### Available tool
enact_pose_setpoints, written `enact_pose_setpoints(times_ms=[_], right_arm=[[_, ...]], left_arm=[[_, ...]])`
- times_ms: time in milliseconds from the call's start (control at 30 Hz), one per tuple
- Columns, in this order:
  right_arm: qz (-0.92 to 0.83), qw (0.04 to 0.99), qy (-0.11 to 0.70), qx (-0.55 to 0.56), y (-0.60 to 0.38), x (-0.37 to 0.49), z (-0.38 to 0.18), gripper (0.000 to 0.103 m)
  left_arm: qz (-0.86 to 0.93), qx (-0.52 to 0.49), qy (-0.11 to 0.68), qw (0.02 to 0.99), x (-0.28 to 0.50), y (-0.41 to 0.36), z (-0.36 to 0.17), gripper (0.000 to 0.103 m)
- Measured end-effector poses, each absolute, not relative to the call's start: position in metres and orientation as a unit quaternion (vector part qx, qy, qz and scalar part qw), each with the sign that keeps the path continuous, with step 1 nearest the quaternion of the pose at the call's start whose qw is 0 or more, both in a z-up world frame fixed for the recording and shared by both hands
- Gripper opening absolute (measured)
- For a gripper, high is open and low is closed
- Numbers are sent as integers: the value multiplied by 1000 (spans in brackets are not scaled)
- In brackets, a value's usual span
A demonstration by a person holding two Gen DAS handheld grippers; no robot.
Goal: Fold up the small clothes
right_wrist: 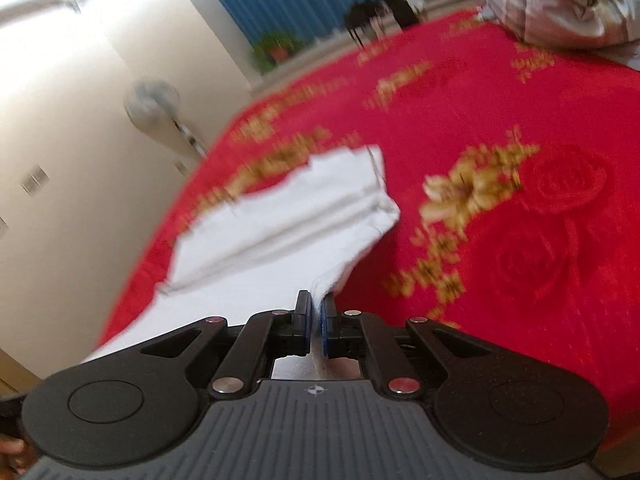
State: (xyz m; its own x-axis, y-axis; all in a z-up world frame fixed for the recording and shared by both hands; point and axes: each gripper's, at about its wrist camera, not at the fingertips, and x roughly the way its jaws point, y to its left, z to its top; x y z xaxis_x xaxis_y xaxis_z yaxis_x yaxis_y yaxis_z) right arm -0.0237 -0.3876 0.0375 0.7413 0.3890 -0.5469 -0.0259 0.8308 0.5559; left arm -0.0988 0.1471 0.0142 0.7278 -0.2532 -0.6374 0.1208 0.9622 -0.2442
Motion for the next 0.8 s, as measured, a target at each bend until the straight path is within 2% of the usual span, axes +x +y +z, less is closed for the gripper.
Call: enact_pose_setpoints(times_ms=[233,400,533,667,800], right_arm=[[140,896,269,325,-418,-88,94,3],[156,889,248,352,-428,-104,113,3],[156,889,272,334,-427,-50,101,3],[125,874,336,329,-433,51,60,3],[94,870,397,276,-424,144,20,3]], left_arm=[[-155,-145,295,932,-154,176,93,3],[-156,-174,298,925,-143,188,102,3],[-143,-168,321,921,-76,192,81,3],[-107,-140,368,913,23,193,43,3],[-88,-116,421,896,104,196,3,3]])
